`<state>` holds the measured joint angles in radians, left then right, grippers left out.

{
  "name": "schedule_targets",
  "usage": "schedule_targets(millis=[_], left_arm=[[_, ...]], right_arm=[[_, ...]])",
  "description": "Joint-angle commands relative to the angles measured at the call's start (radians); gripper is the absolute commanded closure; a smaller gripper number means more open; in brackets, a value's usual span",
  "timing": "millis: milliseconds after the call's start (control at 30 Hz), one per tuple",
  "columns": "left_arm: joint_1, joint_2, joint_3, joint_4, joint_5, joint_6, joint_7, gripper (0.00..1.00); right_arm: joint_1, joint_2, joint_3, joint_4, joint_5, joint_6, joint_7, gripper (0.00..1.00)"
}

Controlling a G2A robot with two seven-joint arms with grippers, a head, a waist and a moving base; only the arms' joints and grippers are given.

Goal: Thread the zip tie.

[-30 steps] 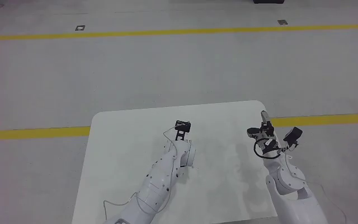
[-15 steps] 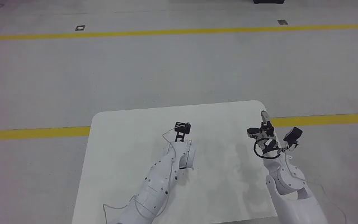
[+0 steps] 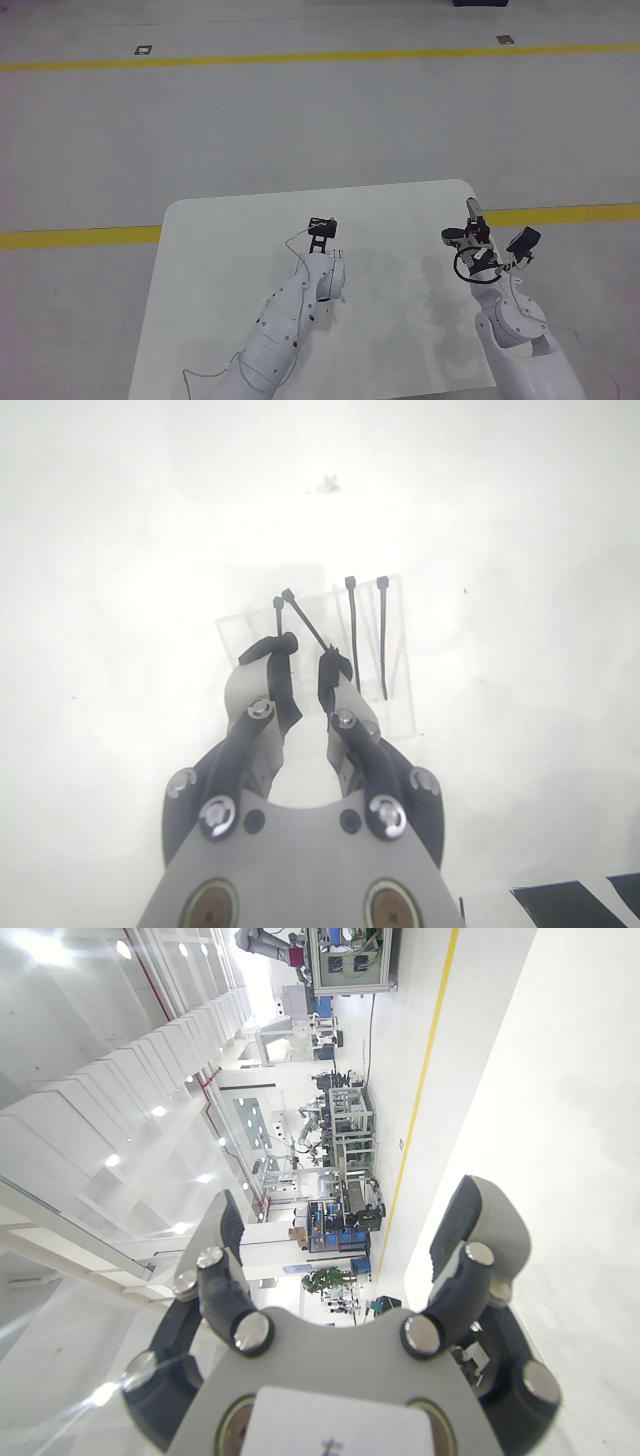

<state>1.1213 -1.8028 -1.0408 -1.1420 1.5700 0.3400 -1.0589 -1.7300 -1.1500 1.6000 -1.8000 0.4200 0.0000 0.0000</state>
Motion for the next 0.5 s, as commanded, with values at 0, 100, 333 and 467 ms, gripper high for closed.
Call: schedule_targets(millis=[0, 100, 333, 467], left_arm=[[-0.008, 0.002, 0.004, 0.014, 0.0, 0.0, 0.014, 0.82], [-0.017, 0.004, 0.009, 0.028, 0.0, 0.0, 0.022, 0.82], [-0.028, 0.004, 0.017, 0.045, 0.0, 0.0, 0.011, 0.82], [-0.028, 0.002, 0.014, 0.046, 0.0, 0.0, 0.002, 0.83]], right_arm=[[0.0, 0.0, 0.0, 0.0, 0.0, 0.0, 0.0, 0.0], [0.0, 0.0, 0.0, 0.0, 0.0, 0.0, 0.0, 0.0], [0.0, 0.0, 0.0, 0.0, 0.0, 0.0, 0.0, 0.0], [0.0, 0.0, 0.0, 0.0, 0.0, 0.0, 0.0, 0.0]])
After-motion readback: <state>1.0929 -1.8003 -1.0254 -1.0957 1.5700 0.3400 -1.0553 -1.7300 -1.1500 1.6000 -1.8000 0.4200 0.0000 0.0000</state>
